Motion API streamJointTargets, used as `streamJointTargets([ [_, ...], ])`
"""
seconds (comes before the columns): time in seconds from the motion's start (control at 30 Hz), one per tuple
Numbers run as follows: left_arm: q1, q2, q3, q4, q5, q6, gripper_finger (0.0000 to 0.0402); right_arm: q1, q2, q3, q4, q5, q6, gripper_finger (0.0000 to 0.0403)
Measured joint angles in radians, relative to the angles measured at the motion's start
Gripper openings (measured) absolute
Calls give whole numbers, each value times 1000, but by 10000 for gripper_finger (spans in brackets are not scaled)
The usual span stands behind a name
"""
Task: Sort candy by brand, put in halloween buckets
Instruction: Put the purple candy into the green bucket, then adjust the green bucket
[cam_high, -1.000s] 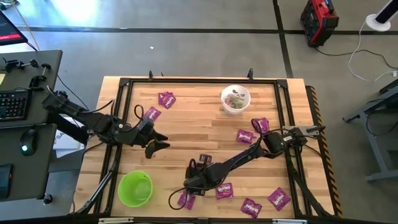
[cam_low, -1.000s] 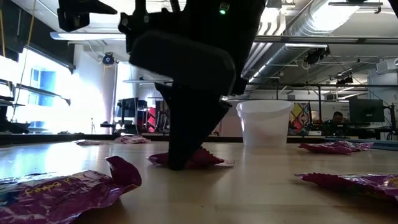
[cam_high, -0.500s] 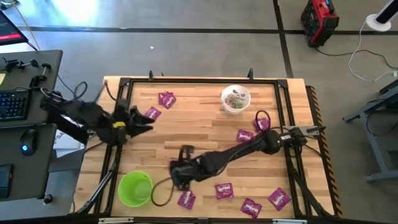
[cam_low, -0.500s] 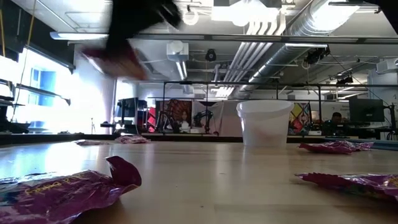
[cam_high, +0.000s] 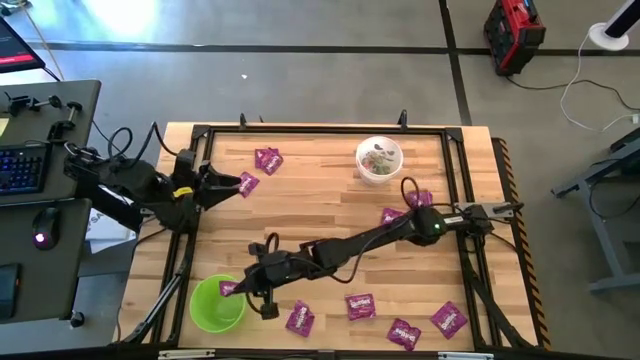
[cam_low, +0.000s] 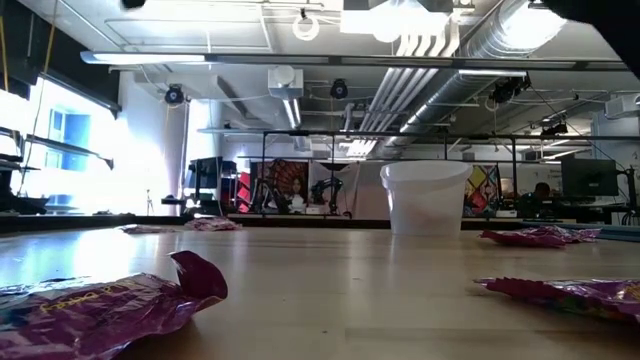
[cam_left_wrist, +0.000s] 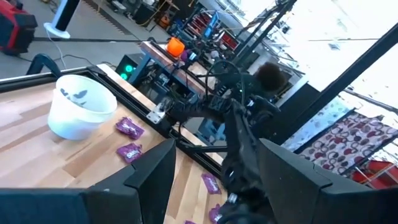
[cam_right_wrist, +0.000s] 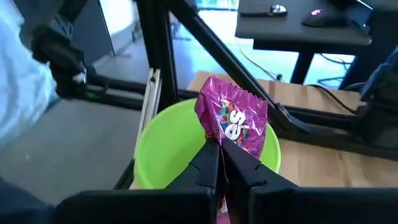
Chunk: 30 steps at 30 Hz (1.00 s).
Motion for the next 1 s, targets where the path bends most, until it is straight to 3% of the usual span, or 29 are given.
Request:
streamJointTargets([
  [0.3,0,29,-1,0,-14,-36,211,-6,109,0,323,-62,180,0],
  [0.53,0,47,-1,1,-22,-63,211,-6,113,0,307,-44,318,10],
  [0.7,0,47,-1,18,-22,-62,211,-13,113,0,310,-38,412,81],
  [0.87,-1,46,-1,30,-27,-55,211,-14,113,5,310,-45,404,180],
  [1.0,0,46,-1,30,-31,-36,211,-15,111,5,317,-62,372,227],
])
